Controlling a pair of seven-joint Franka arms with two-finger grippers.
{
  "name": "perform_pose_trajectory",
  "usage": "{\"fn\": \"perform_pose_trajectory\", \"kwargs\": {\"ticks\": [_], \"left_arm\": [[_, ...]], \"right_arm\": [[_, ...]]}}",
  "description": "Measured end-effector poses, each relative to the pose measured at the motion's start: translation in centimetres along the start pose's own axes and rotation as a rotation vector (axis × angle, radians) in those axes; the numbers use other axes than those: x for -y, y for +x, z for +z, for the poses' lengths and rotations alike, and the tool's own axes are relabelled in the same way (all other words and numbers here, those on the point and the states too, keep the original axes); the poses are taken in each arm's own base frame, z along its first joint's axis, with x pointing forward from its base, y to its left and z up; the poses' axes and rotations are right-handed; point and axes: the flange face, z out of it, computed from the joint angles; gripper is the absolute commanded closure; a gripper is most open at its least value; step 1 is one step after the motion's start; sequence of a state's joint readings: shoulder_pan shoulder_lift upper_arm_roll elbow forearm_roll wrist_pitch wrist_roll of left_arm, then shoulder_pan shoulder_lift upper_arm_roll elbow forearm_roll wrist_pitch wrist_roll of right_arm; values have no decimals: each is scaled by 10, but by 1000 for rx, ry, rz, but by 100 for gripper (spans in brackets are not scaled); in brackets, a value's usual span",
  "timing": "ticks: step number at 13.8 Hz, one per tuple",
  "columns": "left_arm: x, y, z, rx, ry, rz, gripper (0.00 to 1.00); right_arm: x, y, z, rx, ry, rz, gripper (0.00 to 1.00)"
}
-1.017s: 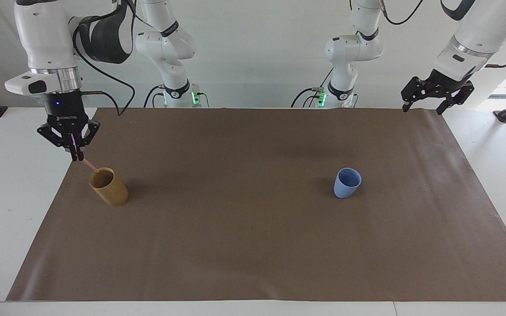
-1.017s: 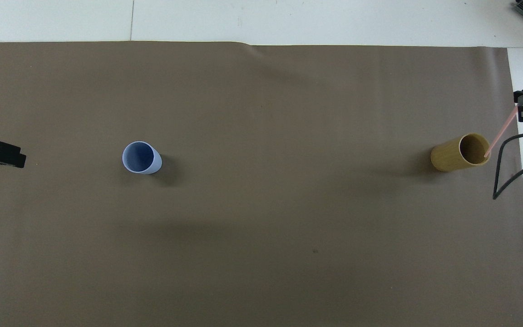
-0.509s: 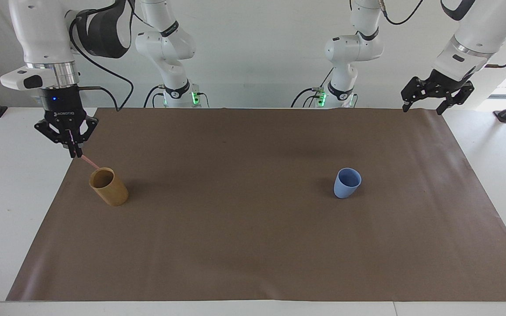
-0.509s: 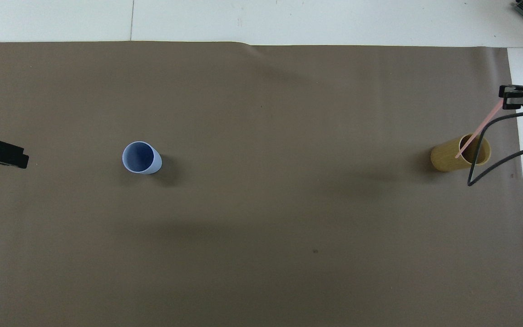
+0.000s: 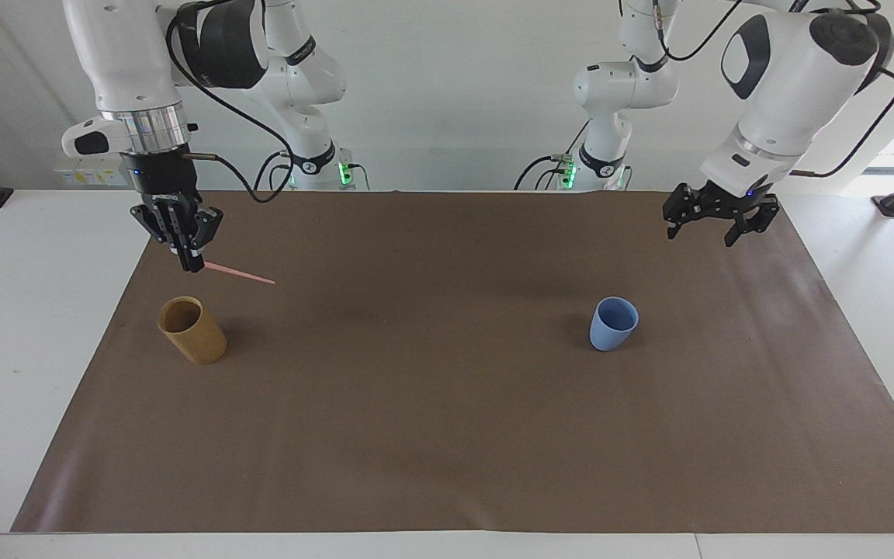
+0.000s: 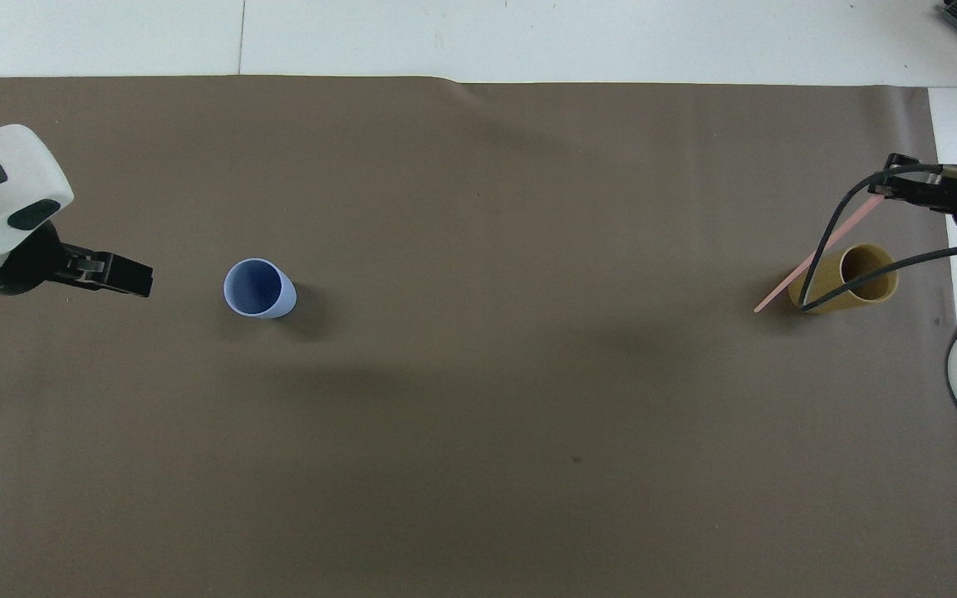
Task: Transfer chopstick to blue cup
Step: 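Lift the pink stick out of the tube with the right gripper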
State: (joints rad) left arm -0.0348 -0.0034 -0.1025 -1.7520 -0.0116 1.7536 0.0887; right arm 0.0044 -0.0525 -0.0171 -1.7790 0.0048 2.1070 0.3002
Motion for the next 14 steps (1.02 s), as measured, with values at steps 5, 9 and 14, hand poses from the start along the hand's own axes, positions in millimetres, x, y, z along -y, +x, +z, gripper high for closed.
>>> {"fn": "perform_pose_trajectory", "kwargs": {"ticks": [5, 9, 14], "left_arm": [[-10, 19, 72, -45, -5, -47, 0], [-15, 36, 130, -44, -15, -91, 0], [-29, 30, 173, -11, -19, -124, 65]], "right_arm": [[2, -5, 0, 49, -15, 60, 100], [2, -6, 0, 55, -20, 197, 100], [3, -5, -2, 50, -18, 218, 100]]}}
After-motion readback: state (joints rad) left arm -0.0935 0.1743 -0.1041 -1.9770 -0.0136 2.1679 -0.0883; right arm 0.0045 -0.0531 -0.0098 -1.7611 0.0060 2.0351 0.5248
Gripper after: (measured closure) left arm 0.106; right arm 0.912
